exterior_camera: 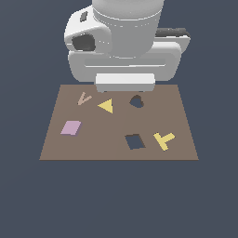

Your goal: Insert a designated object into the corresponding slot on a board.

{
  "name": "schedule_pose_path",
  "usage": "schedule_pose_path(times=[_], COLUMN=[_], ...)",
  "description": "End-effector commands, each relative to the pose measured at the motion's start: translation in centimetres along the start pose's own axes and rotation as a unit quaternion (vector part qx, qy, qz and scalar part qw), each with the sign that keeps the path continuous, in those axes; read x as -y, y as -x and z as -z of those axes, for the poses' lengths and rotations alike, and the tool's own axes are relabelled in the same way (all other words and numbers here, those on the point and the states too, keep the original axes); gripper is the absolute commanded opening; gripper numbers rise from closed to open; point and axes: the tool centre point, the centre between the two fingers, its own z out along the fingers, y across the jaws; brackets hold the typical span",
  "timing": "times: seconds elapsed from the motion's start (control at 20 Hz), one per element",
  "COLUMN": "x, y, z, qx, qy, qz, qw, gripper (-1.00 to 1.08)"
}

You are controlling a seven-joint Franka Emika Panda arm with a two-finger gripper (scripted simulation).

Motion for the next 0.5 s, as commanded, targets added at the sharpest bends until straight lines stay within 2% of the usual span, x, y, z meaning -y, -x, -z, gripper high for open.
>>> schedule_pose_path(times=[0.0,0.2,0.45], x=[0.0,-0.5,-2.3], y=[0.0,-0.2,-0.9], z=[0.0,-0.4,-1.8], qx=[0.0,0.0,0.0], qy=[0.0,0.0,0.0], qz=[0.0,-0.004,-0.021], qw=[1.0,1.0,0.9998], gripper=[1.0,1.0,1.0])
